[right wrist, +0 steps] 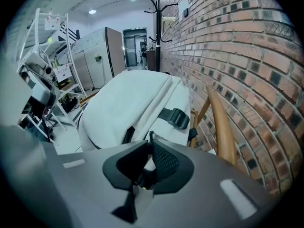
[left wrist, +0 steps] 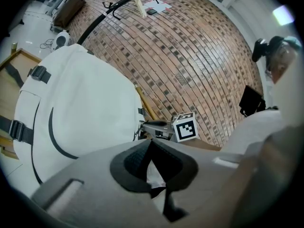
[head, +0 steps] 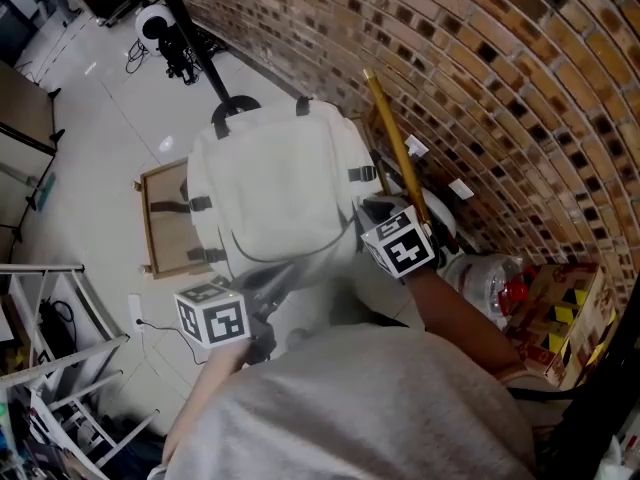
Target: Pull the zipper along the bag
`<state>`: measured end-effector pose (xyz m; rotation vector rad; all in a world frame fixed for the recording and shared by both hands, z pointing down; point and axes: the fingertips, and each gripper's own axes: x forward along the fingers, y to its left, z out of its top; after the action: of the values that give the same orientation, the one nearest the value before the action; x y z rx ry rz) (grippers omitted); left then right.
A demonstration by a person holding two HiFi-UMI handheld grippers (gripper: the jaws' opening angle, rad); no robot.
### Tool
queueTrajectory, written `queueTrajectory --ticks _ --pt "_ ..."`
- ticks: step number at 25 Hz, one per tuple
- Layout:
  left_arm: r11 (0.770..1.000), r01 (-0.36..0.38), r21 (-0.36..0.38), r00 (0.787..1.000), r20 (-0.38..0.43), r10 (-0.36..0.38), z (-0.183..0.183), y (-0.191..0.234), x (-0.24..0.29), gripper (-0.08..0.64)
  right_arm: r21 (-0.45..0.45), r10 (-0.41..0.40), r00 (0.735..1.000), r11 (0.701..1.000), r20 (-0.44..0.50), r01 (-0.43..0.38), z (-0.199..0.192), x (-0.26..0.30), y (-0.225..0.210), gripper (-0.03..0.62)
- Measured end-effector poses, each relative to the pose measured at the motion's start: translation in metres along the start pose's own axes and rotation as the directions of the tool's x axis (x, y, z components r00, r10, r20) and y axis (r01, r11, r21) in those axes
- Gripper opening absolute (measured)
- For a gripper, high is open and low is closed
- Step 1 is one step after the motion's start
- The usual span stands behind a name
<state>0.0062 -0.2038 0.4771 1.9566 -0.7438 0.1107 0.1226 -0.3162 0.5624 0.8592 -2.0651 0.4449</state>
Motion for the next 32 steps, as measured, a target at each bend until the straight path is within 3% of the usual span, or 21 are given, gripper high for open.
queueTrajectory --ticks 16,27,30,32 --pt "0.998 -0.047 -0.035 0.995 0.09 0.05 0.022 0.006 0.008 0.0 -0.125 0.093 0.995 0.988 0.038 -0.088 0.06 0.016 -0.004 0.032" --pt "0.995 -0.089 -0.048 0.982 0.163 0.096 0.032 0.016 -0.014 0.0 -0.178 0.134 0.991 0.976 0.019 -0.129 0.072 0.027 0.005 0.034" --pt "0.995 -0.086 -0.041 0.982 0.166 0.091 0.03 0.014 -0.019 0.0 -0.176 0.119 0.992 0.978 0.036 -0.111 0.073 0.024 0.005 0.053" --pt "0.997 -0.078 -0.03 0.983 0.164 0.081 0.027 0.011 -0.024 0.0 -0.17 0.085 0.995 0.983 0.056 -0.074 0.076 0.018 0.002 0.101"
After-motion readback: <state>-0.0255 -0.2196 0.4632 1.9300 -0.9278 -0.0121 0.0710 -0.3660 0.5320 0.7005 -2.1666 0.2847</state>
